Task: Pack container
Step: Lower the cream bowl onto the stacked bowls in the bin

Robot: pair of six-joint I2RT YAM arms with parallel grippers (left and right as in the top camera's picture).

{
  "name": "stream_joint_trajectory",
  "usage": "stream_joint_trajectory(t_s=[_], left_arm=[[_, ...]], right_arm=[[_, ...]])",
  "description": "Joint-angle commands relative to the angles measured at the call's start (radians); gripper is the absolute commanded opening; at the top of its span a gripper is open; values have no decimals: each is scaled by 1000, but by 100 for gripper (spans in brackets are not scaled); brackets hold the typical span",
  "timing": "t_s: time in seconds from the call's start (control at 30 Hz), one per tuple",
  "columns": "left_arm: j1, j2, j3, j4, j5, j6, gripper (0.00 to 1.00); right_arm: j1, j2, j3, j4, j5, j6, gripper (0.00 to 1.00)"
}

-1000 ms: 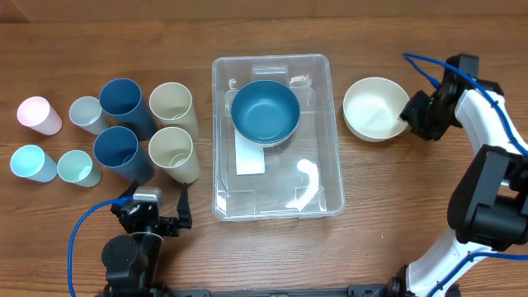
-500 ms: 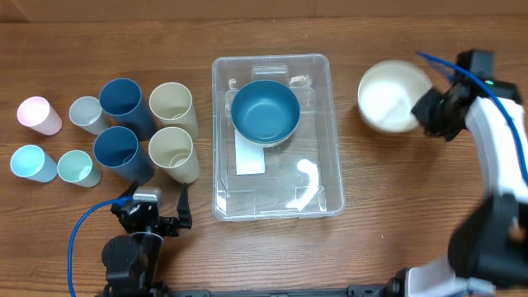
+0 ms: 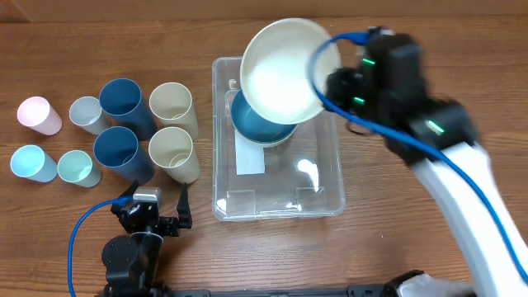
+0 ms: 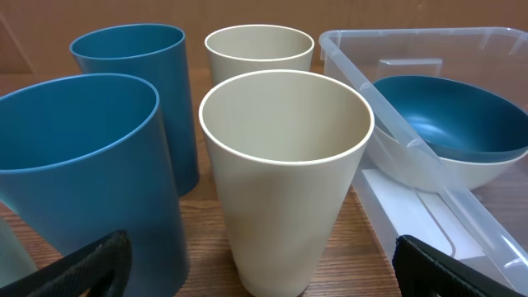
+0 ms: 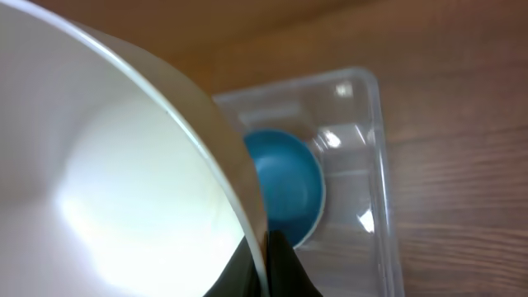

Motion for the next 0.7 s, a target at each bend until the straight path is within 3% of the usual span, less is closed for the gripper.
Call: stream_joint_trajectory(t_s=[0.0,0.13,0.37,0.43,0.67], left_arm=[[-8,-11,-4,4,13,19,100],[-8,-11,-4,4,14,18,100],[-8,-11,-4,4,13,19,100],[-8,-11,-4,4,14,18,100],[-8,-11,-4,4,13,18,100]], right_arm=[[10,180,-19,68,50,-51,4],[10,343,-19,174,38,-78,4],[11,455,-19,185,-39,-77,6],[11,444,-15,180,-40,-78,38],[-23,248,76,135,-13,-82,61]])
